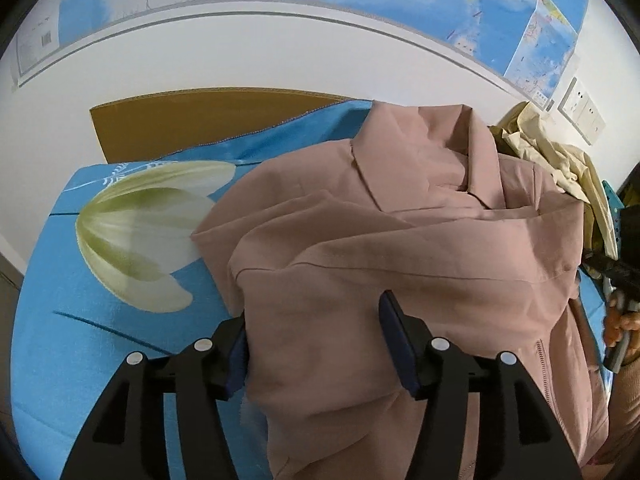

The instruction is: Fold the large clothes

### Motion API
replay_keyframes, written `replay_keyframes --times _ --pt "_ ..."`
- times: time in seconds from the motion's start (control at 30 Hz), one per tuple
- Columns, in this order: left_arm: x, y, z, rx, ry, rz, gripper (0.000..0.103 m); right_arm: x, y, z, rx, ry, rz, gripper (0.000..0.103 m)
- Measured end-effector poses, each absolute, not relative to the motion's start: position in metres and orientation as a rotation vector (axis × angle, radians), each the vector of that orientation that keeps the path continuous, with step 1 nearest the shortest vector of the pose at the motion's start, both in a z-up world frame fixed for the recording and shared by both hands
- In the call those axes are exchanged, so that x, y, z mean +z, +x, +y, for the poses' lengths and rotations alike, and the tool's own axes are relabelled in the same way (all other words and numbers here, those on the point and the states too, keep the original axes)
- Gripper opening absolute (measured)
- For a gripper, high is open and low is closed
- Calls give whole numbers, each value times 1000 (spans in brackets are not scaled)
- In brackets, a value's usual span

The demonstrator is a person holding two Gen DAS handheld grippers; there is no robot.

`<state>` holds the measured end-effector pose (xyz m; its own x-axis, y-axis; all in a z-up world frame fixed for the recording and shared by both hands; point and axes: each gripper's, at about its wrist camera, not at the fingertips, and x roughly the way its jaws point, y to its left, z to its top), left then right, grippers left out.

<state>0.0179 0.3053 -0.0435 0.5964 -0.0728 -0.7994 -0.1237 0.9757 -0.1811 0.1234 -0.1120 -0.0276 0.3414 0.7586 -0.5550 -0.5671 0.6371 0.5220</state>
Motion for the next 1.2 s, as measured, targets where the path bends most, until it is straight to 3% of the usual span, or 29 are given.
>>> replay_keyframes --times 0.13,0.17,0.33,0.37,0.57,0.73,0.8,0.83,0.87,1.0,1.1,1.13,1.2 --pt "-40 15 303 13 -232 917 61 2 100 -156 747 287 780 3" --pt "-41 15 301 7 -224 917 64 2 100 -158 708 264 785 8" --pt "-55 25 288 27 -172 953 64 -26 106 -147 612 121 866 17" --pt "-53 24 288 26 -179 946 65 -23 101 -146 603 111 834 26" --pt "-41 18 284 -2 -127 925 71 -8 74 -101 702 -70 730 46" --pt "-60 31 299 -18 -228 989 76 -50 97 -57 665 -253 817 45" --pt "-67 34 302 -17 -243 1003 75 -57 106 -53 668 -249 827 38" --pt "-69 35 303 -7 -234 999 69 -57 112 -47 668 -261 828 28" --pt "-68 36 303 9 -219 986 64 -56 115 -43 668 -273 826 24" --pt "-66 36 302 29 -226 976 65 -55 127 -34 642 -281 837 22" --pt "-54 18 300 19 -217 935 72 -37 111 -55 649 -223 790 30" --pt "-49 8 302 9 -223 916 80 -30 102 -64 675 -192 769 36" --pt "-39 -13 306 -18 -243 886 82 -20 82 -85 708 -151 748 50"
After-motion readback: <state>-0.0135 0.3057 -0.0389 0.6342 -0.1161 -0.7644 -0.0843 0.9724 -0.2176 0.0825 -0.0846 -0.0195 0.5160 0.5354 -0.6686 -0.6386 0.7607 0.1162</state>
